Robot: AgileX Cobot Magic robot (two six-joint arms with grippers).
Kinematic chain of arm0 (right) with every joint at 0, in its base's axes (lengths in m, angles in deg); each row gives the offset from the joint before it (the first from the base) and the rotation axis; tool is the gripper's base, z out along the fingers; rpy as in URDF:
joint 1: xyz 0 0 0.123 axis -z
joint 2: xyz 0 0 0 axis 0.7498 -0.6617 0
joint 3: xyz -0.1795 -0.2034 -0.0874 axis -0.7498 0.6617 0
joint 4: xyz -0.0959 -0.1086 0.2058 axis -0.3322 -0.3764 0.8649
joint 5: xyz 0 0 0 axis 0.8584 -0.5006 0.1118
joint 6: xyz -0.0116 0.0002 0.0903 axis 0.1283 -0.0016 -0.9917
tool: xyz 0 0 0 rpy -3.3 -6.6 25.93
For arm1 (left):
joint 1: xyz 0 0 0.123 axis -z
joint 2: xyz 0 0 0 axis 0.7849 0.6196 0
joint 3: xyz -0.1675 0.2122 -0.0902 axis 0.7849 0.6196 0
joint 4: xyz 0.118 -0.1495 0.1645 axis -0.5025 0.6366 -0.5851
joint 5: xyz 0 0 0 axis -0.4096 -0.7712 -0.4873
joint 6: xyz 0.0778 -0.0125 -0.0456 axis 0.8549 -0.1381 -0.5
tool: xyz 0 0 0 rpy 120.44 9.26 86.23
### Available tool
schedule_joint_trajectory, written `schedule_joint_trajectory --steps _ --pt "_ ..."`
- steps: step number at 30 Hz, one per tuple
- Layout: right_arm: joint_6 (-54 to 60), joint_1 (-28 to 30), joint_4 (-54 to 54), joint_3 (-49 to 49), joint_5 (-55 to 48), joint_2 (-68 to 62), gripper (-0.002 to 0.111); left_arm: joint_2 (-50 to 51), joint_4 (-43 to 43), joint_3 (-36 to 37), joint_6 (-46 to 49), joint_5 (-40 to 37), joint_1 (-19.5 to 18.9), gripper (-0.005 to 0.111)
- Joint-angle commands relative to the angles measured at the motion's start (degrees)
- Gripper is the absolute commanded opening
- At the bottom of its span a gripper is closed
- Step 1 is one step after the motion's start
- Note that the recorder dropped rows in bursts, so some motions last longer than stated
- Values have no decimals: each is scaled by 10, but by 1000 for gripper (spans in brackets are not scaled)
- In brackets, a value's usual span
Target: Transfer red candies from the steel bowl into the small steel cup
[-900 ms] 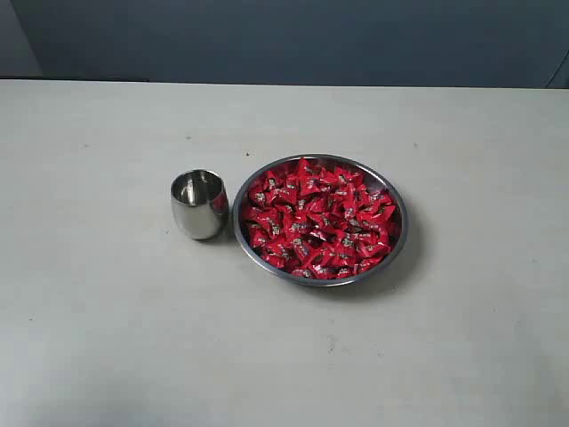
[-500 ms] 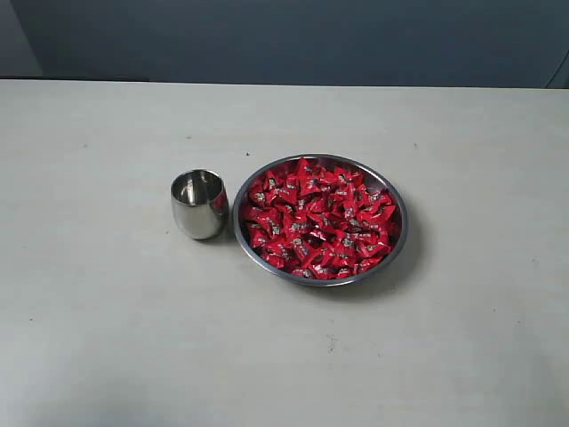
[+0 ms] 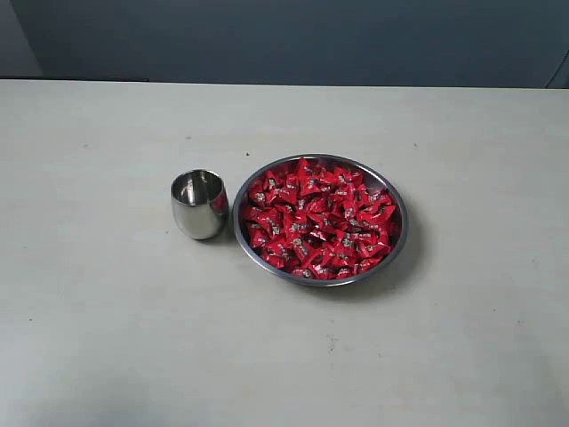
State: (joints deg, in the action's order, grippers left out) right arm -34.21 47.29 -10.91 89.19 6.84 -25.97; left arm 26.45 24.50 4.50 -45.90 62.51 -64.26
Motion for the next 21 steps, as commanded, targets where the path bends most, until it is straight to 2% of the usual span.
schedule_joint_trajectory --steps 1,8,21 --pt "0 -2 0 3 3 3 0 -2 -3 1 -2 6 2 0" --pt "0 -2 0 -10 3 -49 0 -2 -3 1 -2 6 2 0" --pt "0 -2 0 -149 3 -192 0 -2 -3 1 -2 6 2 0"
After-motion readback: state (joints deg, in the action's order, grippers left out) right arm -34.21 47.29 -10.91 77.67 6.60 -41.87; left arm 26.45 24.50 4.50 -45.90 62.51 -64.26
